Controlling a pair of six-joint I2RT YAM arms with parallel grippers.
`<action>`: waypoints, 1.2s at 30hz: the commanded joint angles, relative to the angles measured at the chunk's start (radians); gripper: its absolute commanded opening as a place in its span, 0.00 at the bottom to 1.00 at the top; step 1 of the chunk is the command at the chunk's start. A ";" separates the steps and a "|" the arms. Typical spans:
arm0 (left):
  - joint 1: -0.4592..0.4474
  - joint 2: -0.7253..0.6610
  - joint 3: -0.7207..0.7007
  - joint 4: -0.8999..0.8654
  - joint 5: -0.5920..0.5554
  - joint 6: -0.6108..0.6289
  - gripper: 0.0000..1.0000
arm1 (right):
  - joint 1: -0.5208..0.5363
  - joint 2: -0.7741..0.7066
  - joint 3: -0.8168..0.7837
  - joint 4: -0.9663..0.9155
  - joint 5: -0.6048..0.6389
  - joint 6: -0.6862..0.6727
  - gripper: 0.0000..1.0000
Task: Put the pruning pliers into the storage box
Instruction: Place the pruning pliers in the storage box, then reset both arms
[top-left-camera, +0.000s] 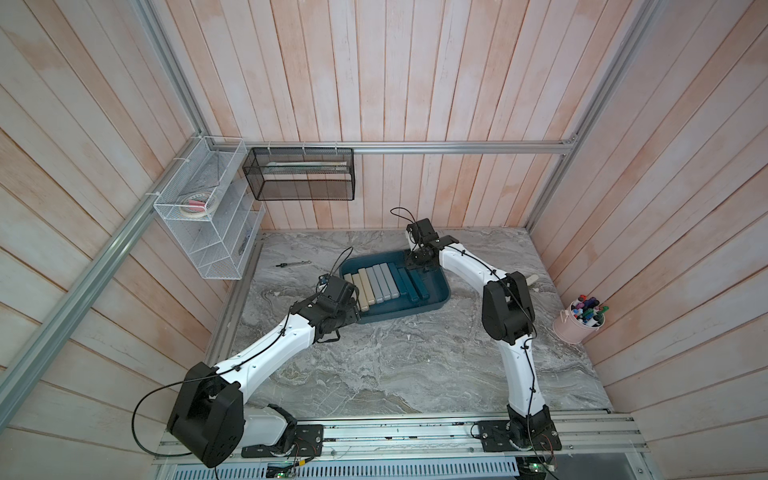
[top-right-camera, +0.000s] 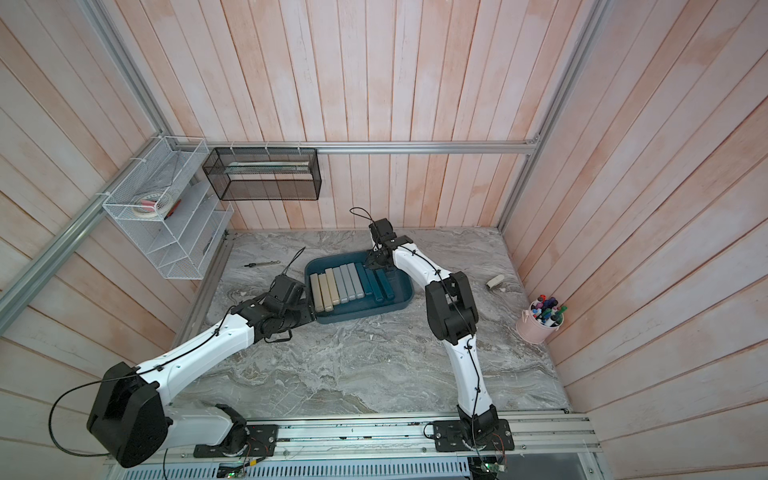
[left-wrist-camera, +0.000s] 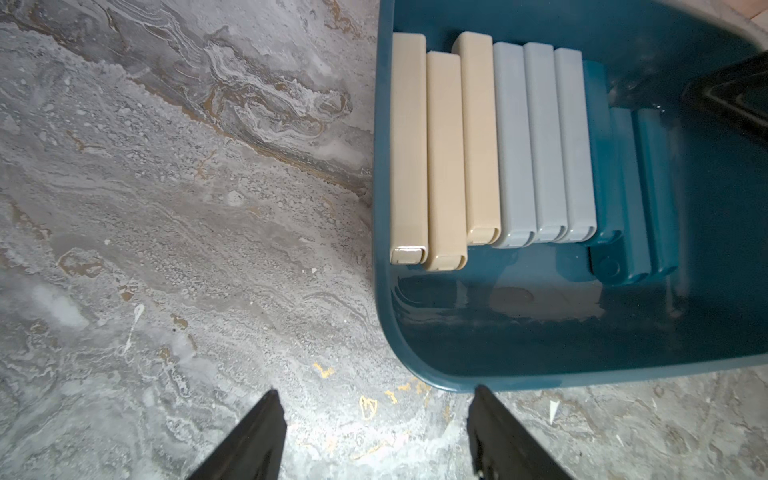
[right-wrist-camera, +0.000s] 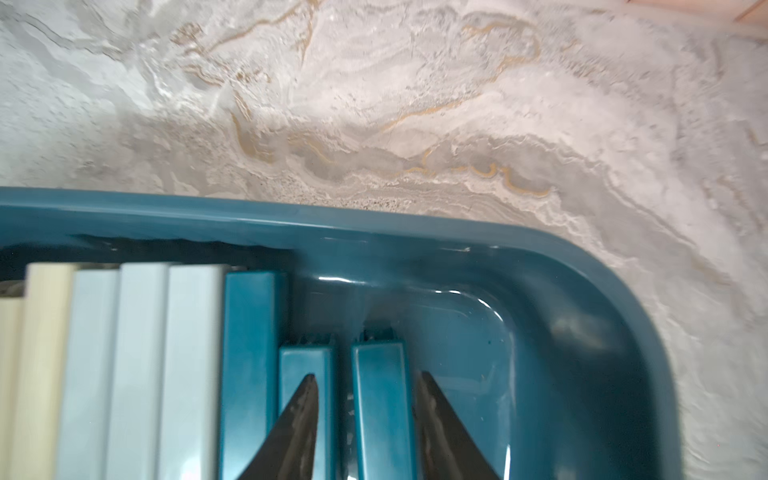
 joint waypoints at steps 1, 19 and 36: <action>0.009 -0.033 0.024 0.003 0.025 0.020 0.73 | 0.017 -0.098 -0.022 -0.029 0.025 0.001 0.41; 0.115 -0.158 0.017 0.225 0.079 0.252 1.00 | 0.004 -0.828 -0.800 0.417 0.328 0.054 0.98; 0.569 -0.017 -0.517 1.289 0.159 0.633 1.00 | -0.393 -1.024 -1.472 1.269 0.204 0.023 0.98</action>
